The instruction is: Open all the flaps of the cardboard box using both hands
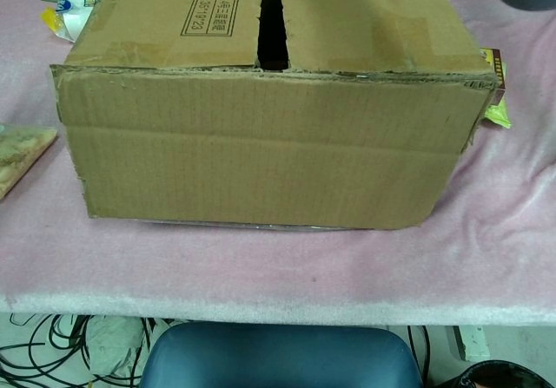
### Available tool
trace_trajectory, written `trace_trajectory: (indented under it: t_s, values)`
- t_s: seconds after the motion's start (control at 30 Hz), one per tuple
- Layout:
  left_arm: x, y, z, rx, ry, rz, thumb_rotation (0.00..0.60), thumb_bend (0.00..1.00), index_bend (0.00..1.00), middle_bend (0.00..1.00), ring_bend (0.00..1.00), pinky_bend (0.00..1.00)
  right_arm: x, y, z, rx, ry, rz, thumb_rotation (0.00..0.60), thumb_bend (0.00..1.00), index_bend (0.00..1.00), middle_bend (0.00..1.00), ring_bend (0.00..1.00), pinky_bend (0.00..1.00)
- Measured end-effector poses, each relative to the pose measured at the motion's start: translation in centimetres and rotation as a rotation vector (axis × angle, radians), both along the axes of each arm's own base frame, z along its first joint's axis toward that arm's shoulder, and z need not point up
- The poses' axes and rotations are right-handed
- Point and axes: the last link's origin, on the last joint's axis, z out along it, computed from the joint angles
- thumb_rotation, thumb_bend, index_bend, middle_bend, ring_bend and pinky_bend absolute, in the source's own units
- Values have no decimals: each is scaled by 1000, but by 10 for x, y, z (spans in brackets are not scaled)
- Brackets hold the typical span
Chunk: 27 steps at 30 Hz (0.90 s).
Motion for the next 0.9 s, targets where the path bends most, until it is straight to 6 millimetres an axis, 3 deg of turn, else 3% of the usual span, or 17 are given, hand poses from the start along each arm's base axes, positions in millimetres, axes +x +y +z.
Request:
trace_trajectory:
  t_s: [0.17, 0.4, 0.5, 0.73, 0.9]
  values:
    - [1, -1, 0, 1, 5, -6, 600, 179, 0, 0, 0, 20, -10, 7, -1, 1, 8, 3, 600, 254, 0, 0, 0, 212]
    - [3, -1, -2, -12, 20, -15, 600, 180, 0, 0, 0, 20, -42, 26, 20, -4, 31, -16, 600, 214, 0, 0, 0, 212]
    - [5, -1, -3, -21, 35, -22, 600, 180, 0, 0, 0, 21, -66, 43, 35, 7, 55, -40, 600, 211, 0, 0, 0, 212]
    - [11, 0, -1, -35, 77, -49, 600, 180, 0, 0, 0, 21, -154, 101, 73, 6, 157, -144, 600, 212, 0, 0, 0, 212]
    - [19, 3, -1, -42, 101, -65, 600, 180, 0, 0, 0, 22, -197, 142, 85, -18, 185, -165, 600, 211, 0, 0, 0, 212]
